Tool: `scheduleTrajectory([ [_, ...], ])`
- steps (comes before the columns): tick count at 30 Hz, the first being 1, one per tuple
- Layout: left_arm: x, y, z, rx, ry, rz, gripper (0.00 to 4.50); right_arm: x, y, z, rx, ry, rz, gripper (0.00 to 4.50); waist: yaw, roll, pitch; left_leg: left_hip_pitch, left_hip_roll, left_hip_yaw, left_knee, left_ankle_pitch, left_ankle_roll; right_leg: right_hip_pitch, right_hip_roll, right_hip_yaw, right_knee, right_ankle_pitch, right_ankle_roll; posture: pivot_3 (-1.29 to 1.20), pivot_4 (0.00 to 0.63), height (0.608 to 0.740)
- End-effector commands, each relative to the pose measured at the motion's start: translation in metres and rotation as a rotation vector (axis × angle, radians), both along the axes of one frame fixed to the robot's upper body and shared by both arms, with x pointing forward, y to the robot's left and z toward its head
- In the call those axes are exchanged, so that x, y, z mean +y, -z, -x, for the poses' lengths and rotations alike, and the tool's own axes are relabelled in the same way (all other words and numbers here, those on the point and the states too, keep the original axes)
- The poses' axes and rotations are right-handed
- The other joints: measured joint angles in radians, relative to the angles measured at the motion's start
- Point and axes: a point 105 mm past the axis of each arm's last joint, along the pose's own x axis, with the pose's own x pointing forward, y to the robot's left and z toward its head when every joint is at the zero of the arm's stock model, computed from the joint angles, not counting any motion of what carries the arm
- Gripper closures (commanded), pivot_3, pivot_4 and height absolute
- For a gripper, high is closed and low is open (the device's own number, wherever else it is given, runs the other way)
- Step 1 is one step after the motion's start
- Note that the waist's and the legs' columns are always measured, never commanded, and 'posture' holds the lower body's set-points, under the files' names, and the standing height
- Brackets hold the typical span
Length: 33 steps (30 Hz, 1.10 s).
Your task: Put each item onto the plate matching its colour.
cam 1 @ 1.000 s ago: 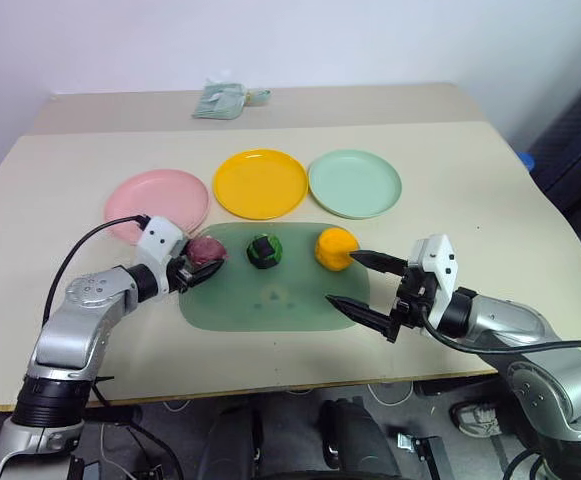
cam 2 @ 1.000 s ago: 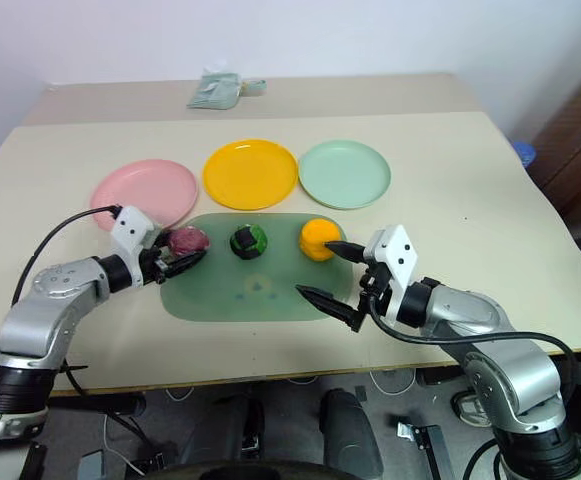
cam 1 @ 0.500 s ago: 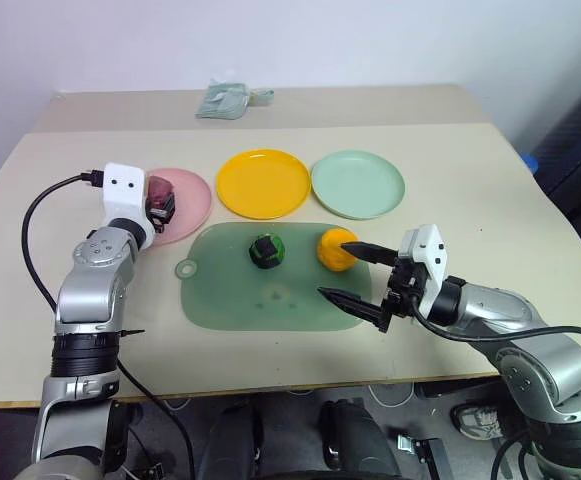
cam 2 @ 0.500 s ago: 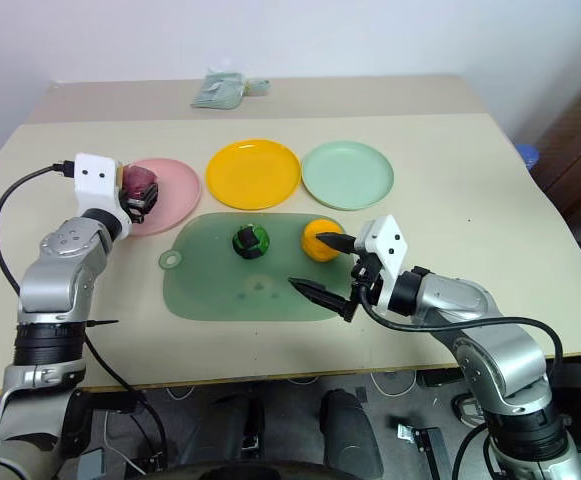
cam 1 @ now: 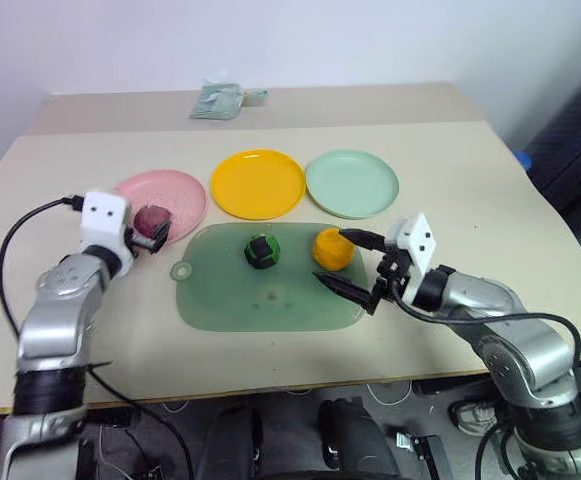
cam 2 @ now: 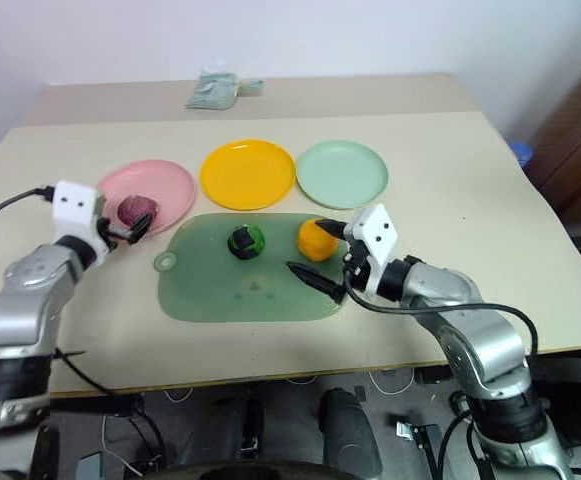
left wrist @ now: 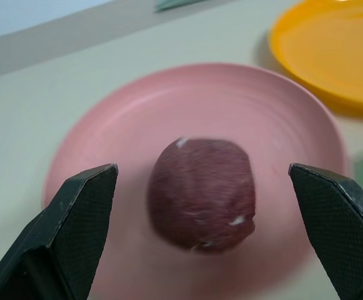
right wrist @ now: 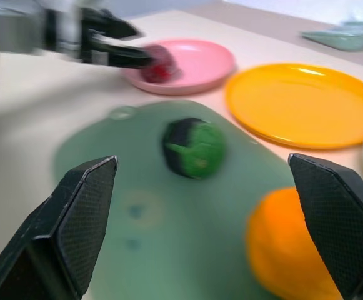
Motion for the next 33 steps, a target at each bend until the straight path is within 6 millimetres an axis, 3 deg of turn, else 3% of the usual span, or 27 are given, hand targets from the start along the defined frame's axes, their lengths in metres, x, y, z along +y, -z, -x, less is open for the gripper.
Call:
scheduleTrajectory([
  [1,0.002,-0.03,0.024,-0.111,0.083,-0.031,0.02,-0.004,0.001,-0.016,-0.037,0.076,0.036,0.0,0.003,0.0,0.0,0.0,0.0,0.0,0.0,0.0,0.0,0.0,-0.001,0.0,0.0,0.0,-0.001,0.0,0.15,0.74],
  [6,-0.036,-0.019,0.067,-0.018,0.362,-0.022,0.02,-0.005,0.001,-0.03,-0.031,0.08,0.029,0.0,0.006,0.0,0.0,-0.001,0.0,0.001,0.0,0.0,0.0,0.0,-0.003,0.0,-0.001,-0.002,-0.003,0.0,0.15,0.74],
  [13,-0.072,-0.01,0.087,0.048,0.518,0.018,0.02,0.03,-0.01,-0.026,-0.048,-0.067,0.016,0.0,0.0,0.0,0.0,0.0,0.0,0.0,0.0,0.0,0.0,0.0,-0.002,0.0,-0.001,-0.002,-0.004,0.0,0.15,0.74],
  [24,-0.059,0.006,0.099,0.105,0.502,0.002,0.02,0.096,0.0,-0.036,-0.017,-0.153,0.123,0.0,0.001,0.0,0.0,-0.001,0.0,0.0,0.0,0.0,0.0,-0.002,-0.001,0.0,0.0,-0.002,-0.004,0.0,0.15,0.74],
  [33,-0.053,0.01,0.108,0.11,0.487,0.0,0.02,0.103,0.019,-0.055,0.016,-0.062,0.184,0.0,-0.002,0.0,0.0,-0.002,0.0,0.0,0.0,0.0,0.0,-0.002,-0.002,0.0,0.0,-0.002,-0.004,0.0,0.15,0.74],
])
